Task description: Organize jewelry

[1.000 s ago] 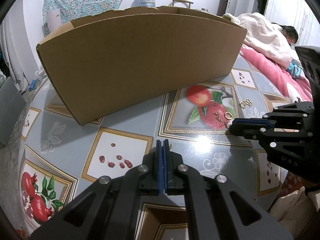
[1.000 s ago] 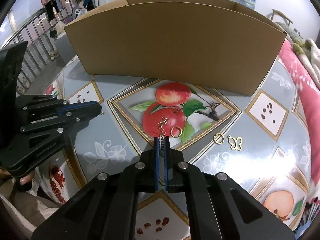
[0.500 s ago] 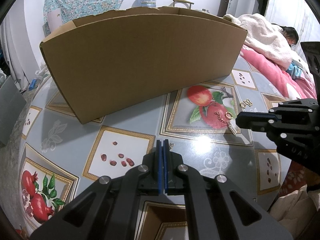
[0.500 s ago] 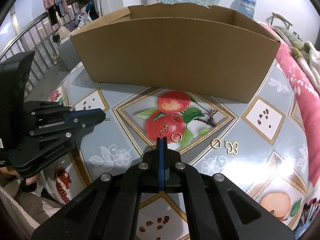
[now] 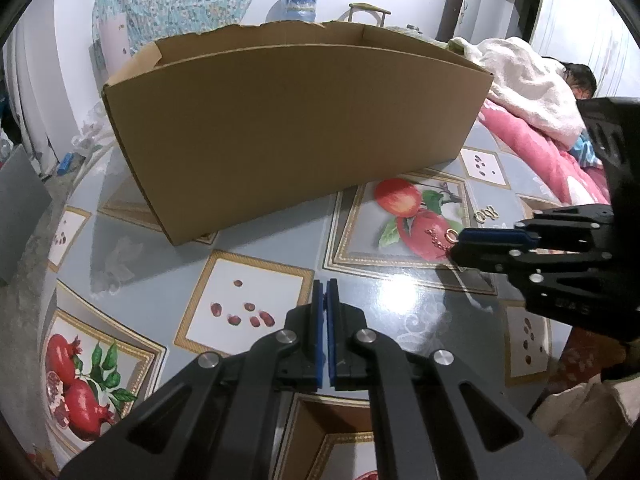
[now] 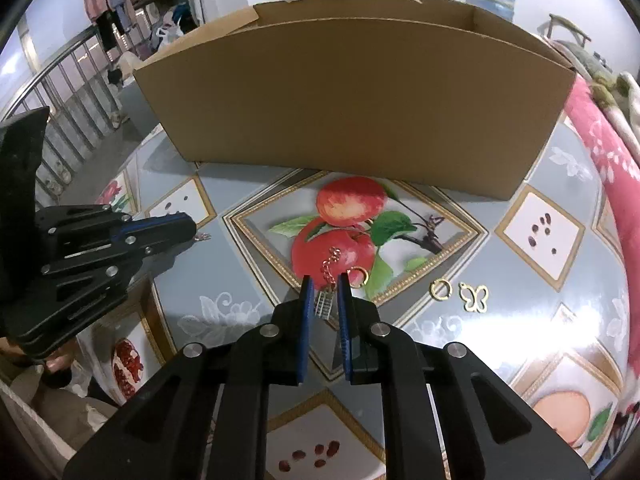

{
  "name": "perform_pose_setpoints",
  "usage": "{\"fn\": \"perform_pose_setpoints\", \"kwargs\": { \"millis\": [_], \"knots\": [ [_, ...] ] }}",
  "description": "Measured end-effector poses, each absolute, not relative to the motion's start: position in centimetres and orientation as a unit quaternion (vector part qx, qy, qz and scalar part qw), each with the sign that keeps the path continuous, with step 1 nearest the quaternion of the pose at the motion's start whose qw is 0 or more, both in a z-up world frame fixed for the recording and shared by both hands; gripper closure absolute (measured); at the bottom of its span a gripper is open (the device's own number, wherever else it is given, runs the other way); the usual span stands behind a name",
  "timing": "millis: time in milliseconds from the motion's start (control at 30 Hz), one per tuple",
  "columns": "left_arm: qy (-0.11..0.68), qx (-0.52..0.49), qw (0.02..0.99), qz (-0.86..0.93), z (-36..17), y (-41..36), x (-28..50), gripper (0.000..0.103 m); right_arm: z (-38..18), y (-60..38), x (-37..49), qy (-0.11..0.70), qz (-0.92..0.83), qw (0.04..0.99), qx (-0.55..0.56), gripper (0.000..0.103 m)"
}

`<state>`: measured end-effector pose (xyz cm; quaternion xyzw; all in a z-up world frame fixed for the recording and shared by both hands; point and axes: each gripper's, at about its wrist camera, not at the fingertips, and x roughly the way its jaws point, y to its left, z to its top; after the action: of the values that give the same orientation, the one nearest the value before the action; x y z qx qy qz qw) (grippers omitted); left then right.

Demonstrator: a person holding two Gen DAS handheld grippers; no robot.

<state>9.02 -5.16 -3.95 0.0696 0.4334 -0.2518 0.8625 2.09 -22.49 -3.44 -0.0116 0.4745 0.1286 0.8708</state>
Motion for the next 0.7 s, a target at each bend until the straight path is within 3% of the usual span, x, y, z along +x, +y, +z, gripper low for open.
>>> {"fn": "perform_pose_setpoints", "kwargs": {
  "millis": [233, 400, 433, 700],
  "knots": [
    [0.443, 0.072, 0.854, -0.264, -4.4, -5.1, 8.7, 0.096, -3.8, -22.0, 2.9, 0.476, 0.134, 0.869, -0.026, 0.091],
    [0.436, 0.080, 0.854, -0.270, -4.3, -5.4, 8.4, 0.075, -3.9, -21.7, 2.8, 0.473, 0.128, 0.871, -0.039, 0.098],
    [0.434, 0.082, 0.855, -0.271, -4.3, -5.4, 8.3, 0.074, -4.0, -21.6, 2.8, 0.473, 0.129, 0.871, -0.035, 0.102],
    [0.438, 0.097, 0.857, -0.255, -4.9, -5.7, 8.8, 0.075, -3.7, -22.3, 2.5, 0.466, 0.131, 0.875, -0.013, 0.103]
  ]
}}
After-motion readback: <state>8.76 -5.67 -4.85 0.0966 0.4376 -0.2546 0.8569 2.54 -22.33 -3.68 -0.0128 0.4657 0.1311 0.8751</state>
